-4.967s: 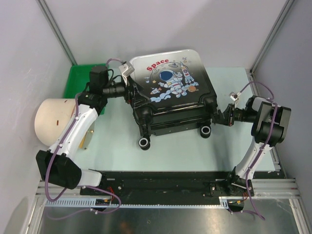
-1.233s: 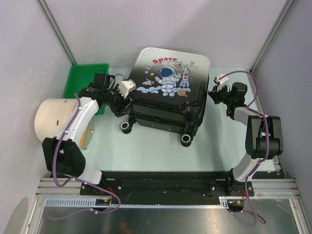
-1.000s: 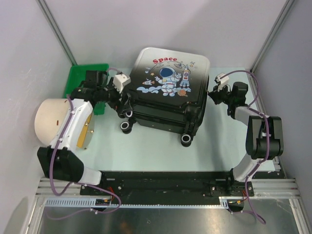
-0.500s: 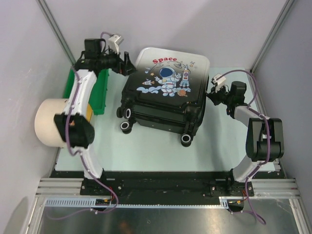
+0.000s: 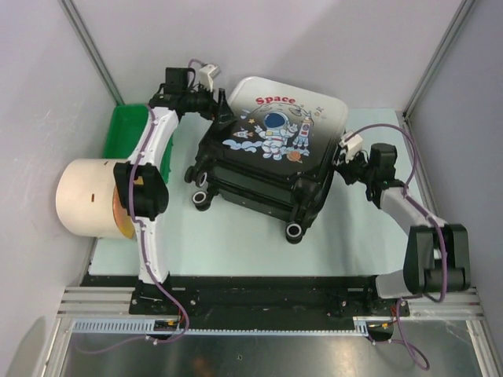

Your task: Open, take out, and arrange the luggage

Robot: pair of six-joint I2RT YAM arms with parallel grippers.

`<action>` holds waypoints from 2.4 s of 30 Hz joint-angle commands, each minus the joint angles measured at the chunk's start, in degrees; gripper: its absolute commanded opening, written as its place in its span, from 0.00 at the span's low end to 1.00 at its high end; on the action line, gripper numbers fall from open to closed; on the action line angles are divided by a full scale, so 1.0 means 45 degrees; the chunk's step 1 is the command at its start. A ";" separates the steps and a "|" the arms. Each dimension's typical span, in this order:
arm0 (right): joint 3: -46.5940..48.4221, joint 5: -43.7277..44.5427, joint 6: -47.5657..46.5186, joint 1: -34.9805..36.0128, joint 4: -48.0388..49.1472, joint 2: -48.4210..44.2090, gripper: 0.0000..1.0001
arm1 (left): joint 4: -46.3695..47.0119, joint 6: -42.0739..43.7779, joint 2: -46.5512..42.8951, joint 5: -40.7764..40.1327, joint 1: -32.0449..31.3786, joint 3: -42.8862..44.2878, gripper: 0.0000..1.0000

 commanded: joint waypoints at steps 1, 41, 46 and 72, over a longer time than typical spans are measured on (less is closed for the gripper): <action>-0.1455 -0.2573 0.1273 0.1699 -0.1365 -0.3031 0.00 | -0.0372 0.1582 0.0958 0.2148 -0.3521 0.0812 0.78; -0.5071 0.1686 0.4908 0.4531 0.0977 -0.5324 0.14 | -0.1114 0.1350 -1.5368 -0.3420 -0.6588 -1.4573 1.00; -0.5071 0.1960 0.5044 0.4532 0.0646 -0.5499 0.00 | -0.0725 0.0978 -1.5271 -0.4317 -0.7016 -1.4496 1.00; -0.3704 0.5380 0.2587 0.3013 -0.1777 -0.6536 0.00 | -0.0019 0.1602 -1.4098 -0.7640 -0.8115 -1.5549 0.00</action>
